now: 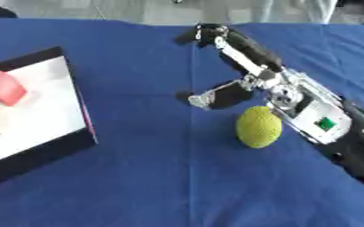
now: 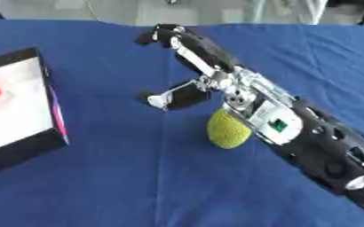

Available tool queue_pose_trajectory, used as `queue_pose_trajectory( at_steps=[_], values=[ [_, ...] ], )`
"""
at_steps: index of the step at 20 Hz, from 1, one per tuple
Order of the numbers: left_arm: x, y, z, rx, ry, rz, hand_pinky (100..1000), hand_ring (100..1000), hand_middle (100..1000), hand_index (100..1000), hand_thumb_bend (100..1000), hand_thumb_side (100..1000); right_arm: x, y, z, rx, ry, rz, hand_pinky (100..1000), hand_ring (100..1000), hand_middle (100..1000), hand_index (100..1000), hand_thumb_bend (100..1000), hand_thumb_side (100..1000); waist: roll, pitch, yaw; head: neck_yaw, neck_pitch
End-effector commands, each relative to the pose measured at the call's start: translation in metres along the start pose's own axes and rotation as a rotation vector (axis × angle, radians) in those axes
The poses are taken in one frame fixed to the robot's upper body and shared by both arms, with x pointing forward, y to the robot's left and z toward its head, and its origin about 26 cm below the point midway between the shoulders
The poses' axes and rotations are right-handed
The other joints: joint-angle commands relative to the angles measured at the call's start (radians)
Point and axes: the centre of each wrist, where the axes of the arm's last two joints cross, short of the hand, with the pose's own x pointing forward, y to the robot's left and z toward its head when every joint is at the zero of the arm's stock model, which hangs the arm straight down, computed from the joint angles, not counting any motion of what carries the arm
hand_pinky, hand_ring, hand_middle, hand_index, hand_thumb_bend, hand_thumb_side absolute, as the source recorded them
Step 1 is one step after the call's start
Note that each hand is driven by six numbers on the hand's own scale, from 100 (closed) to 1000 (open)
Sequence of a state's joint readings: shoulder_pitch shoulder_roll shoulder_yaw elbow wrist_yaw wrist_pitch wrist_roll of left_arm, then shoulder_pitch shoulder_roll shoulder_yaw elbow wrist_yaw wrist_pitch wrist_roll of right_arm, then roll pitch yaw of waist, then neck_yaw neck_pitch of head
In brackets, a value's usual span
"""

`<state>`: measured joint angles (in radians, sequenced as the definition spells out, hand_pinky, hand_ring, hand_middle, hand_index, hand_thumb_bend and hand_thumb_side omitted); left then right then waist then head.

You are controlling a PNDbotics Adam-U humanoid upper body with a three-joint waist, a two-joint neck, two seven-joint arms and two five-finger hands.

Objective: Pick up the objects with one hand, pass them to the other hand, and then place them into the box on the other side of the table.

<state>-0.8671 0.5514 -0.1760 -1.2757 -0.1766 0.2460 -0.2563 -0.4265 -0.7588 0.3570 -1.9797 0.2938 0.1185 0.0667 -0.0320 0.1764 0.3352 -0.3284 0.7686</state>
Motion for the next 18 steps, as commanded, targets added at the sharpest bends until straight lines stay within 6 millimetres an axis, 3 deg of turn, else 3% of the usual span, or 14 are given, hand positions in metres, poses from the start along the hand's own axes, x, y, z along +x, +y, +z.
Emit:
queue_pose_trajectory(
  at_steps=[1, 11, 18],
  values=[
    [0.004, 0.022, 0.009, 0.078, -0.017, 0.008, 968, 892, 627, 727, 100, 723, -0.001, -0.020, 0.005, 0.039, 0.002, 0.047, 803, 857, 771, 825, 499, 239, -0.015, -0.040, -0.006, -0.006, 0.001],
    [0.001, 0.028, 0.014, 0.113, -0.015, 0.100, 974, 887, 619, 721, 100, 761, -0.017, -0.059, 0.024, 0.400, -0.100, 0.015, 828, 880, 796, 836, 507, 323, -0.025, -0.050, -0.016, -0.017, 0.001],
    [0.001, 0.030, 0.015, 0.124, -0.017, 0.118, 975, 887, 617, 719, 100, 767, -0.025, -0.078, 0.038, 0.509, -0.124, 0.046, 843, 896, 826, 855, 570, 327, -0.028, -0.046, -0.023, -0.012, 0.001]
  ],
)
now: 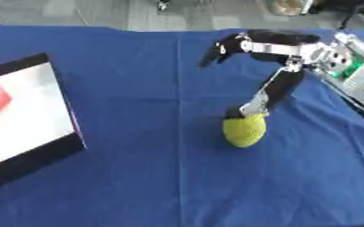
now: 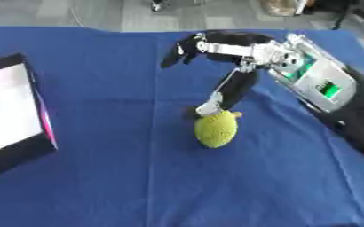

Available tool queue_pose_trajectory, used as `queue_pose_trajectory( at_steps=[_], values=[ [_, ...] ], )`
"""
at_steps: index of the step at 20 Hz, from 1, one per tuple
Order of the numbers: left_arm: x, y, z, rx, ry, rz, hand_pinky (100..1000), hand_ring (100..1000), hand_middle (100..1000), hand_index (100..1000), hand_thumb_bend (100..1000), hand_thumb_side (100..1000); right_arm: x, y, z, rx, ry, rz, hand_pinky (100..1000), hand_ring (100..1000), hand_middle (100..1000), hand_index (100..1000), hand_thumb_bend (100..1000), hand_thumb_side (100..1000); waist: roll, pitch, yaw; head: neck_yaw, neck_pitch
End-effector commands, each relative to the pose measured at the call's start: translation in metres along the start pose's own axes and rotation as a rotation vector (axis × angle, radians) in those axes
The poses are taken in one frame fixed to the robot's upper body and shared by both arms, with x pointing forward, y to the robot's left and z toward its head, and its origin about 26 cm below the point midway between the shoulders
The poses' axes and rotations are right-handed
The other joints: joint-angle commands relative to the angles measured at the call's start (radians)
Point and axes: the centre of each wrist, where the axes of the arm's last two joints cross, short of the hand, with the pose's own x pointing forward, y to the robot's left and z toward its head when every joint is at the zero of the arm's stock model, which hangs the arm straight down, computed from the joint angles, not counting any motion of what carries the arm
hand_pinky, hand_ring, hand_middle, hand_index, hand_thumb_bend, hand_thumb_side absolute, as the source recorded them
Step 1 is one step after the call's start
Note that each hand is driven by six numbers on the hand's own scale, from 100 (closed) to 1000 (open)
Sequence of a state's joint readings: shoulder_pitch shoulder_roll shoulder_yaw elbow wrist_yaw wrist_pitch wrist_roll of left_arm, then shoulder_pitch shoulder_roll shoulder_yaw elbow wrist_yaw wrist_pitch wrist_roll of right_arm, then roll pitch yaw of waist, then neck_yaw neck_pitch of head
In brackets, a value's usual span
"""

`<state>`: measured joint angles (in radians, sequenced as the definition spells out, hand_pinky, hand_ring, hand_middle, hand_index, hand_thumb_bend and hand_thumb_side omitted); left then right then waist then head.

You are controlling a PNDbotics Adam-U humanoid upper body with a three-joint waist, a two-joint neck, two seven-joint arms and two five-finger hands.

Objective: Pick up the objects with one hand, pass them to the other hand, and then place them into the box on the other side of the table.

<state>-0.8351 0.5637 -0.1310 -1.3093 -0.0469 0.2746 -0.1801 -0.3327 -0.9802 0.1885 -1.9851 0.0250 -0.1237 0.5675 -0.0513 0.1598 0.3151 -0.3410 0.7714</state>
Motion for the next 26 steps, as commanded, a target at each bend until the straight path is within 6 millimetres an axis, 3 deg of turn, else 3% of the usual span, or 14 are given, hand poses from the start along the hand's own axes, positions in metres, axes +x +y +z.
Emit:
queue_pose_trajectory(
  at_steps=[1, 21, 22, 23, 26],
  values=[
    [0.009, 0.019, 0.004, 0.043, -0.020, -0.025, 975, 887, 617, 719, 100, 766, 0.004, -0.015, 0.013, 0.030, 0.011, 0.060, 844, 896, 827, 856, 572, 323, -0.010, -0.029, -0.004, 0.001, -0.001],
    [0.015, 0.010, 0.000, 0.029, -0.044, -0.022, 974, 886, 610, 711, 100, 755, -0.008, 0.027, 0.012, 0.125, 0.159, 0.141, 858, 886, 826, 858, 531, 313, -0.005, -0.003, 0.006, -0.034, -0.001],
    [0.015, 0.010, 0.000, 0.029, -0.046, -0.022, 973, 887, 610, 711, 100, 755, -0.008, 0.029, 0.012, 0.130, 0.165, 0.144, 858, 886, 827, 860, 524, 261, -0.005, -0.001, 0.007, -0.035, -0.001],
    [0.016, 0.010, 0.000, 0.030, -0.048, -0.022, 973, 886, 610, 710, 100, 754, -0.009, 0.030, 0.013, 0.134, 0.172, 0.146, 859, 886, 828, 860, 530, 317, -0.005, 0.000, 0.008, -0.037, -0.001],
    [0.016, 0.010, 0.000, 0.033, -0.049, -0.022, 973, 886, 609, 709, 100, 752, -0.010, 0.034, 0.014, 0.143, 0.205, 0.164, 863, 884, 831, 864, 531, 331, -0.004, 0.005, 0.011, -0.040, -0.001]
  ],
)
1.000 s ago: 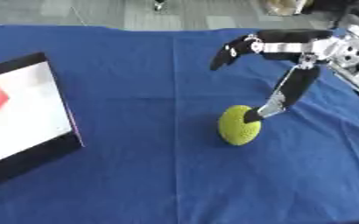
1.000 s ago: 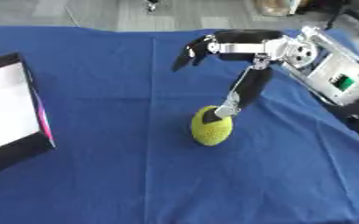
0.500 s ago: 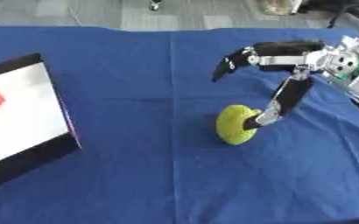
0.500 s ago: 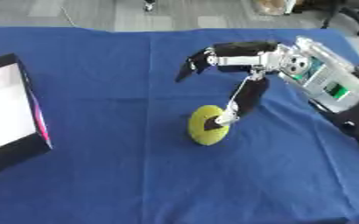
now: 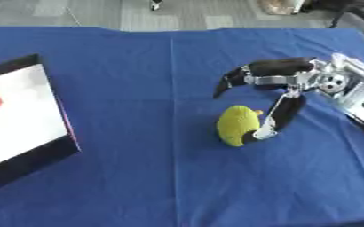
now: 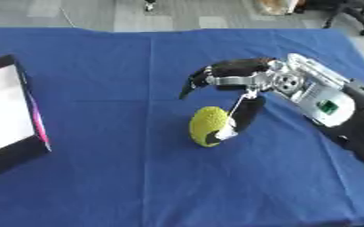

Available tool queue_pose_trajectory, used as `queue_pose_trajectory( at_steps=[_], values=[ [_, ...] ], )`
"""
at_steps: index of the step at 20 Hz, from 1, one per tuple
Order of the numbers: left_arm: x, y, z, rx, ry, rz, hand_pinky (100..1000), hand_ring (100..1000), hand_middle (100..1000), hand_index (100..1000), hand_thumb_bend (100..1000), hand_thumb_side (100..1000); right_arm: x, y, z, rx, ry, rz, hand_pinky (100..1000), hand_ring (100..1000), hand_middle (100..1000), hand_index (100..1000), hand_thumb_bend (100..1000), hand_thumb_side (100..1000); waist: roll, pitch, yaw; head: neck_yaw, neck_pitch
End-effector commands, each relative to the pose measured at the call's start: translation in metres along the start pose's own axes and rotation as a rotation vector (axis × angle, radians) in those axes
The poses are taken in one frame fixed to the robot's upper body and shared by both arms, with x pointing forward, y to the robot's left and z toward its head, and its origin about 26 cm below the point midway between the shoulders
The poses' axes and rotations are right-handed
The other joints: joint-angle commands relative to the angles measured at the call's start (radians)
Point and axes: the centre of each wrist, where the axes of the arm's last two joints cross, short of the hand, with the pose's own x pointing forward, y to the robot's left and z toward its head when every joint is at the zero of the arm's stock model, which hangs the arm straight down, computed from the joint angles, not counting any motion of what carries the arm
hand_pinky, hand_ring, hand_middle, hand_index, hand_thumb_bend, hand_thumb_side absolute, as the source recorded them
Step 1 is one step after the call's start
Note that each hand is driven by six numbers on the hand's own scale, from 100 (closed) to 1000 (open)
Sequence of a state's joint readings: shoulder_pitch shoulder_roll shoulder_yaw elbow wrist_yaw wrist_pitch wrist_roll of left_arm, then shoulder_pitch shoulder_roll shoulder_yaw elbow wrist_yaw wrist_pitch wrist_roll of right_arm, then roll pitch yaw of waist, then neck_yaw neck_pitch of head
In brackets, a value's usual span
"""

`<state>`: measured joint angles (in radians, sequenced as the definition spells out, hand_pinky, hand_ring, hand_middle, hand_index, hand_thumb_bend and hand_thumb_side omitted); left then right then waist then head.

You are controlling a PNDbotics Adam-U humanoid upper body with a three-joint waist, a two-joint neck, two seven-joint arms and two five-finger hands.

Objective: Pick up the objects with one hand, pass them to the other hand, and then place them into the box on the other side of the table.

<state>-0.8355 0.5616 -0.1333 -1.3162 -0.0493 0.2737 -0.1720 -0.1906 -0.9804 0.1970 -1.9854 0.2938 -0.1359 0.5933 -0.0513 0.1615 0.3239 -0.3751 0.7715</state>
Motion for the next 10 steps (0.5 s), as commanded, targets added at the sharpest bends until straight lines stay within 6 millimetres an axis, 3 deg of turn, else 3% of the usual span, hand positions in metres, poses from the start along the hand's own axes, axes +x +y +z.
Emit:
queue_pose_trajectory(
  at_steps=[1, 10],
  values=[
    [0.0136, 0.0118, 0.0003, 0.028, -0.040, -0.019, 973, 886, 608, 709, 100, 751, 0.0018, -0.0049, 0.0042, 0.000, 0.040, 0.052, 864, 883, 833, 866, 532, 337, -0.004, 0.004, 0.003, -0.007, -0.001],
    [0.0104, 0.0114, 0.0013, 0.032, -0.029, -0.020, 972, 886, 607, 706, 100, 749, -0.0008, -0.0025, 0.0085, 0.003, 0.135, 0.107, 871, 878, 837, 873, 532, 357, -0.002, 0.015, 0.003, -0.015, -0.001]
  ],
)
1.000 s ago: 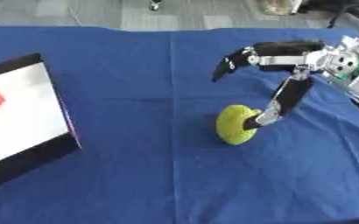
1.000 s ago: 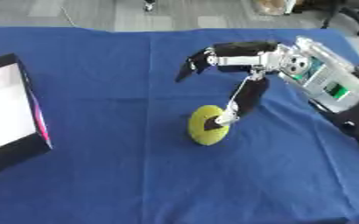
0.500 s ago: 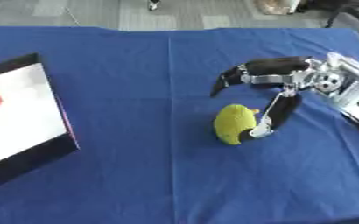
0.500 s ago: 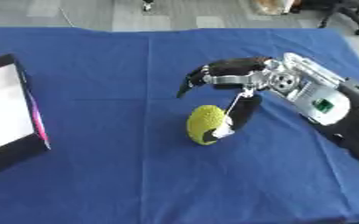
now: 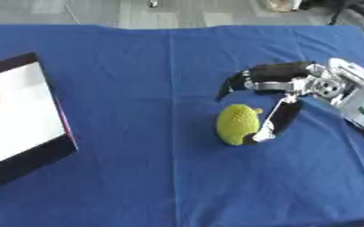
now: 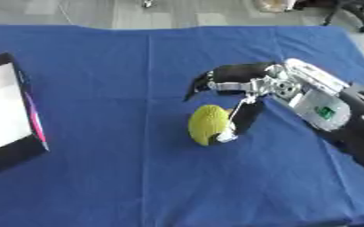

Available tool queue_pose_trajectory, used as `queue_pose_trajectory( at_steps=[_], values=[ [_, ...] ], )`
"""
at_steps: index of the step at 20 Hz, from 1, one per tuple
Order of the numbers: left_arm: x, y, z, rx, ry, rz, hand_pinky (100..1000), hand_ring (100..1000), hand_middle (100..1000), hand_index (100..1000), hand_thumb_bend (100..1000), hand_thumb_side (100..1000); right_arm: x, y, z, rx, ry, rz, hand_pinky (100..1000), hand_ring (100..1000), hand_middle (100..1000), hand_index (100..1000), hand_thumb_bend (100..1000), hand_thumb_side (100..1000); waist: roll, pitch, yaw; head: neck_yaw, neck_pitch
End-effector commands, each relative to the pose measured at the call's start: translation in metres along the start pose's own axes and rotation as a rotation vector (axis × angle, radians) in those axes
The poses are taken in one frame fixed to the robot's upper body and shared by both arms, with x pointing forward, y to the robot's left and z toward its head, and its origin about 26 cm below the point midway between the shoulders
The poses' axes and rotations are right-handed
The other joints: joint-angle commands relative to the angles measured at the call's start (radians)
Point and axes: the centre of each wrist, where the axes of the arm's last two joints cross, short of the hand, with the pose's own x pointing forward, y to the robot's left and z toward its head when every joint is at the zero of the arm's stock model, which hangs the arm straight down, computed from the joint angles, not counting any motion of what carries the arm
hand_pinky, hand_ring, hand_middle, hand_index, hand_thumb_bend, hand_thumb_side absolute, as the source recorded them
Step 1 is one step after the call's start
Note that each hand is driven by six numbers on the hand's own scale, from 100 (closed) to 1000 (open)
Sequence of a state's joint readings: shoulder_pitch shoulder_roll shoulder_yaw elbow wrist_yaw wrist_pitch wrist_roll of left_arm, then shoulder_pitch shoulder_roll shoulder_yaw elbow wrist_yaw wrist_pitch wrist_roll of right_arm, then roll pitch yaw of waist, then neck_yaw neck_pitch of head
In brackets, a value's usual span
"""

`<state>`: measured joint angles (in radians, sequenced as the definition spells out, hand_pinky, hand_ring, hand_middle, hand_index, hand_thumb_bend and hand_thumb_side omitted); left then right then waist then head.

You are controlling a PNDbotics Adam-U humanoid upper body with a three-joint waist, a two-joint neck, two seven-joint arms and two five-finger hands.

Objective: Pick up the objects with one hand, pass them to the other hand, and then place them into the box on the other side of the table.

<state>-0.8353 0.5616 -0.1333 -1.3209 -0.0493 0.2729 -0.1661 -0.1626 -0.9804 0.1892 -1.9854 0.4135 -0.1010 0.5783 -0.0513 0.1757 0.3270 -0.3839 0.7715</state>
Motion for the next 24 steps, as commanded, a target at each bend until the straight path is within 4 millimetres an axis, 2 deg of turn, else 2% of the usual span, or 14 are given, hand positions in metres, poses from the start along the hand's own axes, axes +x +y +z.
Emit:
queue_pose_trajectory(
  at_steps=[1, 10, 24],
  values=[
    [0.009, 0.011, 0.001, 0.026, -0.024, -0.019, 972, 886, 607, 706, 100, 749, 0.000, -0.009, 0.006, -0.008, 0.038, 0.047, 871, 877, 837, 873, 533, 358, -0.001, 0.002, 0.000, -0.007, -0.001],
    [0.009, 0.010, 0.001, 0.024, -0.024, -0.020, 971, 886, 607, 704, 100, 750, -0.004, -0.006, 0.007, -0.009, 0.125, 0.060, 874, 855, 835, 871, 522, 358, 0.001, 0.018, 0.004, -0.019, -0.001],
    [0.011, 0.008, 0.000, 0.020, -0.035, -0.021, 974, 887, 607, 698, 100, 745, -0.036, 0.013, 0.001, 0.028, 0.265, 0.074, 875, 834, 817, 862, 496, 353, 0.002, 0.029, 0.020, -0.040, -0.001]
  ],
)
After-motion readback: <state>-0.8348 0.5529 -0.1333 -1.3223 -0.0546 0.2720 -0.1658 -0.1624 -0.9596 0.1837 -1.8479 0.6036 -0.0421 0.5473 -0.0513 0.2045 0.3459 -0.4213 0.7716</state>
